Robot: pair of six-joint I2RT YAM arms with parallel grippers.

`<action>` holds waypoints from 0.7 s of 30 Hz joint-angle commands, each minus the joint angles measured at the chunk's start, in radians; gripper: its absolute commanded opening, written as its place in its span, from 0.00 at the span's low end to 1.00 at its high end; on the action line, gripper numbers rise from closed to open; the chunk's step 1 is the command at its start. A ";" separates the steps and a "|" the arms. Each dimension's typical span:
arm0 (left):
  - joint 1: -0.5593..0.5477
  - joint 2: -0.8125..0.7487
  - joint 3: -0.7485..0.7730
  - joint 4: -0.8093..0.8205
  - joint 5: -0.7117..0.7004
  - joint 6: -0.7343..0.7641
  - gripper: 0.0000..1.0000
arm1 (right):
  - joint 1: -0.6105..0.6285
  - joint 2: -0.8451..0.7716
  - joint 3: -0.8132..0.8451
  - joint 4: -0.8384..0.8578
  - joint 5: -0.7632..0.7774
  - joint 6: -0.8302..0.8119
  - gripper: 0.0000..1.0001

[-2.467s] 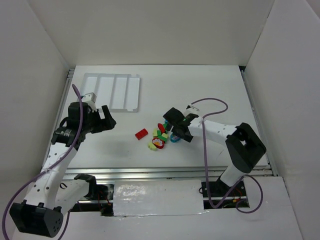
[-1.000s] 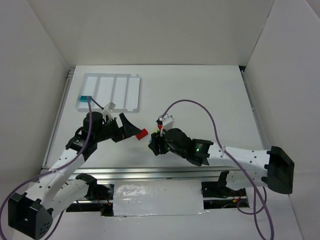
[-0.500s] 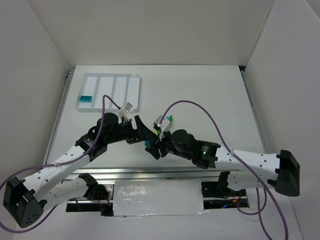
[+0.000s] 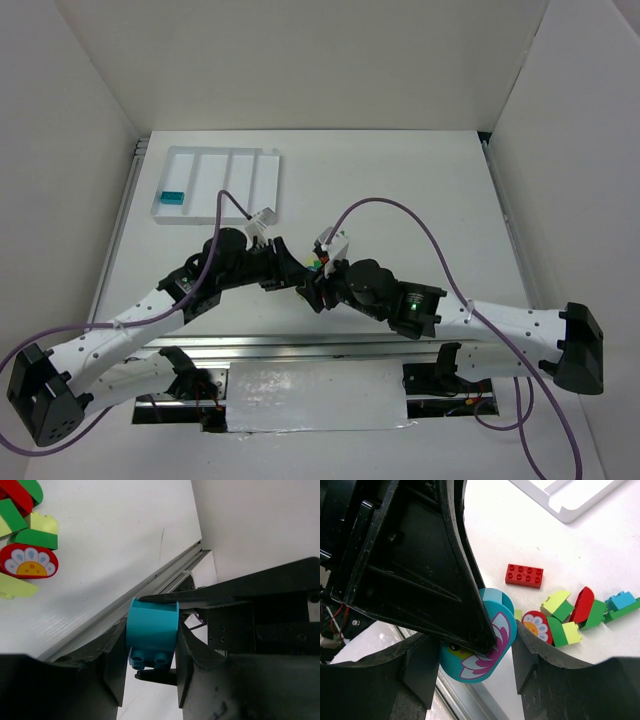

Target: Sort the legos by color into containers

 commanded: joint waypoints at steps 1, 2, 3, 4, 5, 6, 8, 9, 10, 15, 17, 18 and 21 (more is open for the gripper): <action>-0.021 0.010 0.052 0.018 0.001 0.023 0.41 | 0.008 -0.010 0.011 0.043 0.077 -0.018 0.00; -0.022 0.013 0.055 0.028 0.011 0.026 0.26 | 0.008 -0.012 0.011 0.048 0.077 -0.021 0.00; -0.025 0.016 0.059 0.034 0.019 0.034 0.19 | 0.008 -0.013 0.009 0.052 0.070 -0.023 0.00; -0.027 0.024 0.062 0.039 0.028 0.040 0.02 | 0.008 -0.021 0.006 0.057 0.063 -0.021 0.03; -0.027 0.029 0.067 0.039 0.033 0.046 0.00 | 0.010 -0.024 0.002 0.061 0.057 -0.020 0.12; -0.027 0.030 0.076 0.037 0.033 0.061 0.00 | 0.008 -0.030 -0.005 0.074 0.059 -0.010 0.29; -0.027 0.030 0.099 0.024 -0.016 0.100 0.00 | 0.006 -0.058 -0.035 0.109 0.068 0.003 0.99; -0.027 0.033 0.116 -0.031 -0.016 0.121 0.00 | 0.005 -0.070 -0.061 0.117 0.088 0.028 1.00; -0.022 0.039 0.140 -0.079 -0.098 0.155 0.00 | -0.004 -0.094 -0.074 0.121 0.086 0.036 1.00; 0.034 0.150 0.343 -0.417 -0.599 0.341 0.00 | -0.058 -0.238 -0.150 0.072 0.039 0.092 1.00; 0.142 0.188 0.392 -0.453 -0.665 0.364 0.00 | -0.061 -0.291 -0.173 0.058 0.046 0.109 1.00; 0.181 0.225 0.403 -0.452 -0.718 0.365 0.00 | -0.061 -0.334 -0.189 0.054 0.053 0.114 1.00; 0.387 0.363 0.485 -0.430 -0.728 0.390 0.00 | -0.061 -0.378 -0.189 0.026 0.076 0.134 1.00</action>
